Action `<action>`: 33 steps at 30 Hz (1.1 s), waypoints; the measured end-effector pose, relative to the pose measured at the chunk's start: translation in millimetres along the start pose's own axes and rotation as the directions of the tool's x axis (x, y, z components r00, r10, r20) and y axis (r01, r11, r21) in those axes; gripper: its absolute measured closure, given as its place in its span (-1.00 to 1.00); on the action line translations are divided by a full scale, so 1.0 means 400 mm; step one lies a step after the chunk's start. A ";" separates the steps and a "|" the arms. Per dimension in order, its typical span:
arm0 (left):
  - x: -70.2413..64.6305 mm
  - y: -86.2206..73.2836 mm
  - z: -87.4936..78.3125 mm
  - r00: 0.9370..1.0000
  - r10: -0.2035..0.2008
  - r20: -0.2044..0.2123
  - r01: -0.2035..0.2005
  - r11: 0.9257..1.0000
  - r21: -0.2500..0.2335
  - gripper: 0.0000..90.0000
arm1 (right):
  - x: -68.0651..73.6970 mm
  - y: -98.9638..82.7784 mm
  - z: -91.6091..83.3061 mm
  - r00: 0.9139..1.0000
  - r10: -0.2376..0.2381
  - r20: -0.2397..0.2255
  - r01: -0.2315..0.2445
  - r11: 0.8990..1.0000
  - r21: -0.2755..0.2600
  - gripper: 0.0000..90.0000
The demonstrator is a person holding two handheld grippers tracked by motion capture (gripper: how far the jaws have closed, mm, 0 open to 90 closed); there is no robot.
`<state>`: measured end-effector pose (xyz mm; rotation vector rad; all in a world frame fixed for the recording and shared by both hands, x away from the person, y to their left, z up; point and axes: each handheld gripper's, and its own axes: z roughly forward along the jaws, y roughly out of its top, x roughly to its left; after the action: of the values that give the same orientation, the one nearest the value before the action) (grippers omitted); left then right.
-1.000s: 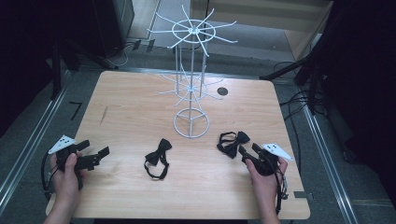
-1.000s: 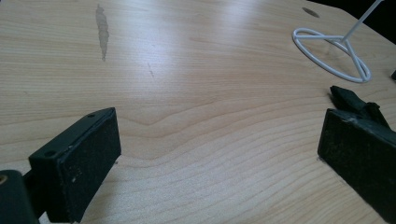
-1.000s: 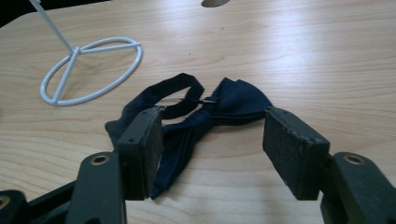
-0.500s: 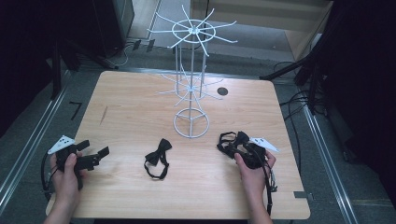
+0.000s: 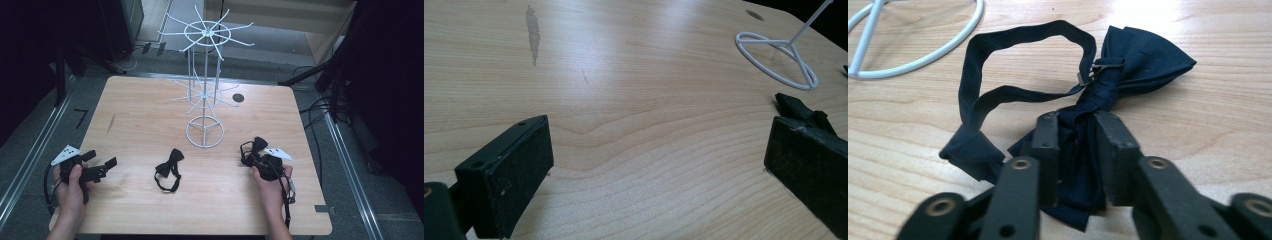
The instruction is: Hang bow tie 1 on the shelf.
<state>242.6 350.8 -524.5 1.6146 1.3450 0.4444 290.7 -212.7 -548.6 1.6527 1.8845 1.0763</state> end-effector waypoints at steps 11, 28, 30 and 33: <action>0.002 0.000 0.000 1.000 -0.004 0.004 0.004 1.000 0.001 -1.00 | 0.006 0.009 -0.035 1.000 -0.006 -0.026 0.003 0.995 -0.096 0.89; 0.000 0.001 0.002 1.000 -0.001 0.004 0.001 1.000 0.006 -1.00 | 0.058 0.059 -0.130 0.996 -0.068 -0.066 0.046 0.957 -0.286 0.88; 0.000 0.001 0.002 1.000 -0.001 0.004 0.001 1.000 0.005 -1.00 | 0.059 0.062 -0.135 0.995 -0.068 -0.067 0.046 0.955 -0.295 0.88; 0.000 0.001 0.002 1.000 -0.001 0.004 0.001 1.000 0.005 -1.00 | 0.062 0.079 -0.157 0.994 -0.068 -0.080 0.039 0.947 -0.319 0.88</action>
<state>243.2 350.4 -524.6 1.6183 1.3445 0.4377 259.5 -206.2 -481.4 1.3842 1.6903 1.3703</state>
